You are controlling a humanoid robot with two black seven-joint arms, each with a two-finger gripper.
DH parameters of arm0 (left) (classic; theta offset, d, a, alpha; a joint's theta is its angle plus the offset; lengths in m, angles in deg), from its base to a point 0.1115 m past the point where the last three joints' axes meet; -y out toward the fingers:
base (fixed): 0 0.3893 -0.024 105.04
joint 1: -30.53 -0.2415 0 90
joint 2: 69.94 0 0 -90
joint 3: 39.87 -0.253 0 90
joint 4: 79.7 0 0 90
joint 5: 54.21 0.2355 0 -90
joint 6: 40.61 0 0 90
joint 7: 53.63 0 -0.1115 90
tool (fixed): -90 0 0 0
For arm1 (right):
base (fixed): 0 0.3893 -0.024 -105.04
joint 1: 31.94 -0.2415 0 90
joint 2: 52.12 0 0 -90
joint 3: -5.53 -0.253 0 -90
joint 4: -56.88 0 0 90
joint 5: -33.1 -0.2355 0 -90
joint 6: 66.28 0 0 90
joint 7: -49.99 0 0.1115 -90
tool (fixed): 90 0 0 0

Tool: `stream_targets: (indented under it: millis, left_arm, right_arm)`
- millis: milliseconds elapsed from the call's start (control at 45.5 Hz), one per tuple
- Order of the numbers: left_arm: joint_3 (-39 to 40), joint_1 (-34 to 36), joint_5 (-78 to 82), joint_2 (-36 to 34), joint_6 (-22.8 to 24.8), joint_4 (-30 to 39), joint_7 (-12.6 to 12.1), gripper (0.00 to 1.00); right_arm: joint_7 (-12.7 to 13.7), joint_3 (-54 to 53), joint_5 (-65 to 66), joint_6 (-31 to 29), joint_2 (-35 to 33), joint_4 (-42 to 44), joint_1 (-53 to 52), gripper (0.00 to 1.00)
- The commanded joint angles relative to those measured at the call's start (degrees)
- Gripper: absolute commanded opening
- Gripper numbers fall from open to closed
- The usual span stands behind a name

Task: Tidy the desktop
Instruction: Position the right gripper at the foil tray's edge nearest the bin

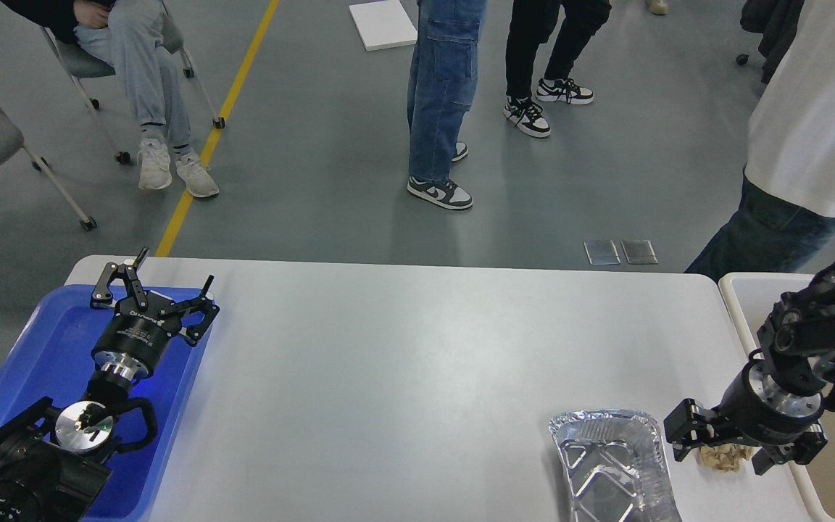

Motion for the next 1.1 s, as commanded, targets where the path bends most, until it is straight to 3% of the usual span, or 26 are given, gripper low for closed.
stream_targets:
  millis: [0, 418, 1078]
  left_arm:
    - [0.09, -0.01, 0.0, 0.0, 0.0, -0.07, 0.05, 1.0]
    - [0.09, -0.01, -0.09, 0.0, 0.0, -0.07, 0.05, 1.0]
    - [0.0, -0.01, 0.0, 0.0, 0.0, 0.02, -0.04, 1.0]
  right_arm:
    - [0.13, -4.76, 0.65, 0.39, 0.3, 0.69, 6.47, 1.0]
    - [0.13, -7.67, 0.12, 0.92, 0.74, 5.88, 11.93, 1.0]
    - [0.04, -8.46, -0.41, 0.92, 0.22, 7.81, 11.05, 1.0]
